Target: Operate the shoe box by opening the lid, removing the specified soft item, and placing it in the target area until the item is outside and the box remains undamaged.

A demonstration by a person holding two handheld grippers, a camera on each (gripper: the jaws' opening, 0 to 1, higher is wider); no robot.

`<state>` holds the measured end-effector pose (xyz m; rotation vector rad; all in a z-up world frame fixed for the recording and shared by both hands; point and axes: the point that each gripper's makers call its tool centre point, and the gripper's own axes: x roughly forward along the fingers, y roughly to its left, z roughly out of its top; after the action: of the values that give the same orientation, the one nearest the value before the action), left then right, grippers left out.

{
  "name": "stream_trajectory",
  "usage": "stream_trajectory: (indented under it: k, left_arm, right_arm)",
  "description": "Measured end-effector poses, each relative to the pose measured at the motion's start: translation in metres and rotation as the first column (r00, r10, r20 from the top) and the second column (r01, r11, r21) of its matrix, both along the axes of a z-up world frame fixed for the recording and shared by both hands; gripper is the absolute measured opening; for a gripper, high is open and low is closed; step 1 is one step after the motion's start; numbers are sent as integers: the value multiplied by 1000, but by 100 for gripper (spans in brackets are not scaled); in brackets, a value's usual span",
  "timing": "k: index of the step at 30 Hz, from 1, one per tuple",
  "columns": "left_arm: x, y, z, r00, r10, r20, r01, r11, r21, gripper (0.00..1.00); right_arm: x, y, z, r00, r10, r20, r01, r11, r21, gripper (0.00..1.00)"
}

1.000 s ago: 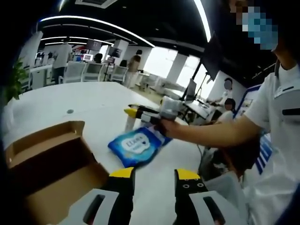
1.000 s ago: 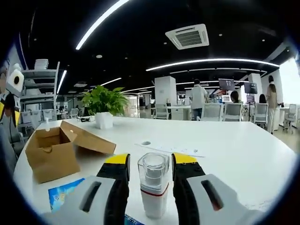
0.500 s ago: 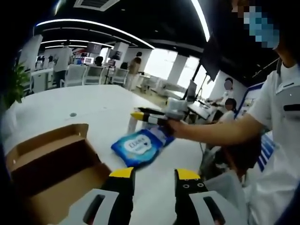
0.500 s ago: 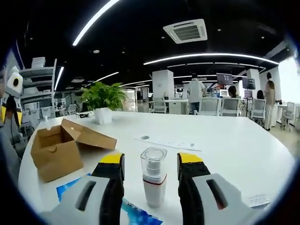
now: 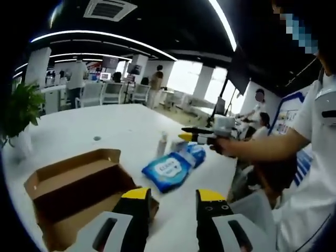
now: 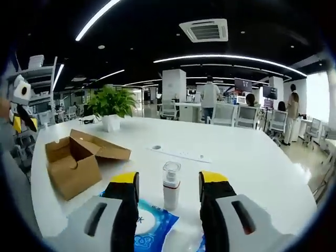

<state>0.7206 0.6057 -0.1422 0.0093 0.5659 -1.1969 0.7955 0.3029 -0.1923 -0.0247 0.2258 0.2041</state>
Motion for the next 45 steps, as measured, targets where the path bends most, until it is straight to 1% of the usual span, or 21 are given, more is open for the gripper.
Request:
stream_trajectory:
  k: [1, 4, 7, 8, 9, 12, 14, 15, 16, 17, 18, 19, 21, 23, 26, 27, 33, 36, 38, 41, 45]
  left_arm:
    - [1, 4, 1, 1000, 0, 3, -1, 1000, 3, 34]
    - [7, 21, 5, 1000, 7, 17, -7, 1000, 7, 34]
    - [11, 35, 5, 999, 17, 30, -18, 1000, 24, 34]
    - [12, 41, 4, 999, 15, 49, -17, 999, 42, 34]
    - [13, 43, 4, 998, 14, 54, -17, 999, 48, 34]
    - [12, 58, 3, 998, 12, 68, -17, 997, 69, 35]
    - [13, 68, 1, 998, 22, 66, -27, 997, 78, 35]
    - [14, 76, 0, 997, 30, 69, -36, 996, 85, 35]
    - [15, 82, -1, 997, 37, 70, -44, 995, 90, 35]
    - [16, 90, -3, 997, 44, 69, -51, 994, 101, 35]
    - [17, 96, -4, 996, 47, 72, -55, 993, 108, 35]
    - [18, 103, -5, 996, 49, 79, -58, 992, 116, 35]
    - [19, 114, -6, 995, 56, 77, -65, 990, 123, 35]
    - [23, 127, -8, 995, 66, 74, -75, 989, 127, 35]
    - [31, 141, -9, 994, 80, 76, -89, 987, 130, 35]
    - [34, 146, -9, 993, 86, 75, -95, 987, 130, 35]
    - [49, 165, -11, 992, 106, 74, -115, 985, 132, 35]
    - [60, 176, -15, 988, 140, 66, -148, 979, 142, 35]
    - [65, 180, -16, 986, 157, 54, -163, 976, 144, 36]
    - [77, 189, -20, 982, 180, 52, -186, 970, 156, 36]
    - [82, 189, -21, 980, 192, 47, -197, 966, 167, 36]
  right_arm:
    - [-6, 3, 6, 1000, -8, -3, 8, 1000, -11, 44]
    - [-16, 7, 20, 1000, -21, 1, 21, 1000, -12, 44]
    - [-24, 12, 30, 1000, -20, -7, 20, 1000, -23, 45]
    - [-28, 16, 33, 1000, -18, -13, 18, 999, -33, 45]
    - [-31, 20, 35, 1000, -13, -20, 13, 999, -38, 45]
    - [-38, 28, 41, 999, -1, -37, -1, 999, -49, 45]
    - [-46, 39, 48, 999, 8, -46, -11, 998, -55, 45]
    - [-51, 50, 52, 998, 23, -51, -27, 997, -66, 45]
    - [-54, 55, 53, 998, 32, -56, -37, 996, -79, 44]
    - [-56, 60, 55, 996, 50, -74, -58, 992, -115, 44]
    - [-58, 64, 56, 995, 56, -80, -67, 988, -141, 43]
    - [-61, 75, 59, 995, 70, -76, -81, 984, -160, 42]
    - [-65, 88, 64, 993, 83, -78, -95, 983, -158, 43]
    - [-65, 98, 67, 993, 89, -83, -102, 980, -172, 43]
    - [-67, 113, 74, 992, 98, -84, -111, 980, -163, 43]
    - [-66, 114, 74, 992, 97, -85, -110, 981, -162, 43]
    - [-69, 134, 82, 991, 93, -97, -107, 983, -149, 43]
    - [-68, 143, 85, 990, 95, -106, -110, 983, -147, 43]
    - [-68, 149, 88, 990, 97, -106, -112, 982, -153, 42]
    - [-63, 155, 92, 989, 103, -107, -119, 979, -163, 42]
    - [-58, 162, 92, 988, 106, -113, -124, 978, -168, 42]
